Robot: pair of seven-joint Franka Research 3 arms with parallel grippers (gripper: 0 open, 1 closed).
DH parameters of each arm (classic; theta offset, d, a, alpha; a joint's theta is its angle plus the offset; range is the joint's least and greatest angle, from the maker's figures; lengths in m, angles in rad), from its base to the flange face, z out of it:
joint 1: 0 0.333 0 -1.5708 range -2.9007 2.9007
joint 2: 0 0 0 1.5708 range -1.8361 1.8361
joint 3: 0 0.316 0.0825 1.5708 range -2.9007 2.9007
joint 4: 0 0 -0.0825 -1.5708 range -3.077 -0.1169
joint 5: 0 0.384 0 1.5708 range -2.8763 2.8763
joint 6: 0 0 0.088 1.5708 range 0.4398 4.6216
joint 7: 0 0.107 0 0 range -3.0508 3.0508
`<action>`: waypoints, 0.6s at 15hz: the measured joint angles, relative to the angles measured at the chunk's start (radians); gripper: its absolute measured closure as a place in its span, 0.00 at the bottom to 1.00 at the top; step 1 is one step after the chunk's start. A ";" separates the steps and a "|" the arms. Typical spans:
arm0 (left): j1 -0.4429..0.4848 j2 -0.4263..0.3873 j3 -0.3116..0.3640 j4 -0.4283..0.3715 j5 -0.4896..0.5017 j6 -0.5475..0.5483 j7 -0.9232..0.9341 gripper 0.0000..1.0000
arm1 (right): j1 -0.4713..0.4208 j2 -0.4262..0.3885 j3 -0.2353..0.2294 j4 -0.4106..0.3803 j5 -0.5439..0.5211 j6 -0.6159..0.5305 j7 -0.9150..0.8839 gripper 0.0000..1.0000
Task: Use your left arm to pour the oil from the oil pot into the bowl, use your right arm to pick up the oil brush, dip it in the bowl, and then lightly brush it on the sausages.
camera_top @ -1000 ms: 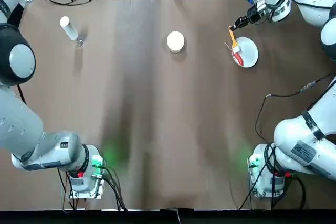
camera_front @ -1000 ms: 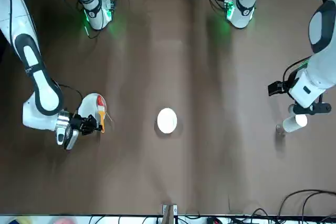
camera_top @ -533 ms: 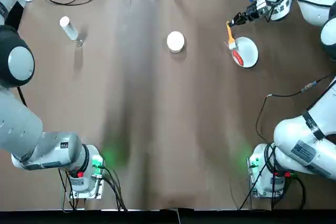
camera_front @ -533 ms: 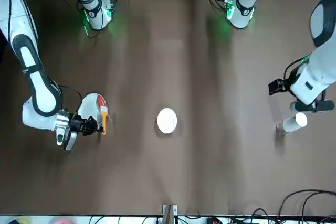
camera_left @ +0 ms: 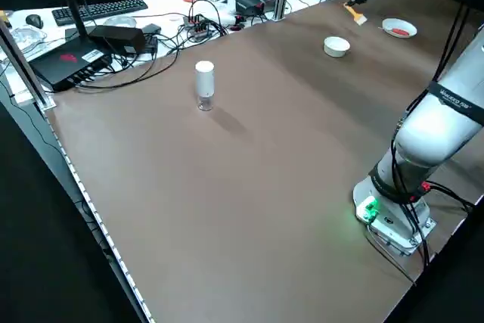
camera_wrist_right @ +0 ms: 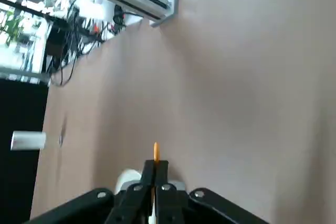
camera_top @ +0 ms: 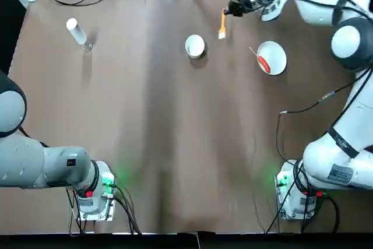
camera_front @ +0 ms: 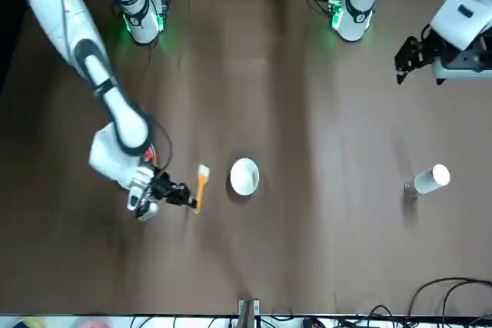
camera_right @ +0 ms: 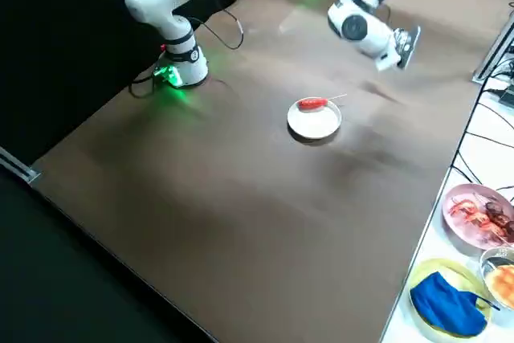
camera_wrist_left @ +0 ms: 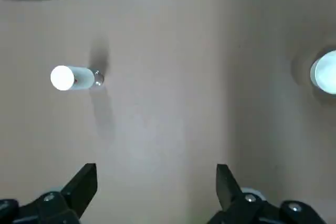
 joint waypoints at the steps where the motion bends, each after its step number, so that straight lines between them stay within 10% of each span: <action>1: 0.002 0.013 0.000 -0.009 0.000 0.000 0.000 0.00 | 0.044 0.001 -0.001 0.005 0.009 0.063 0.043 0.96; 9: 0.018 0.080 0.005 -0.015 0.000 0.000 -0.029 0.00 | 0.227 0.079 -0.011 0.060 0.153 0.402 0.162 0.96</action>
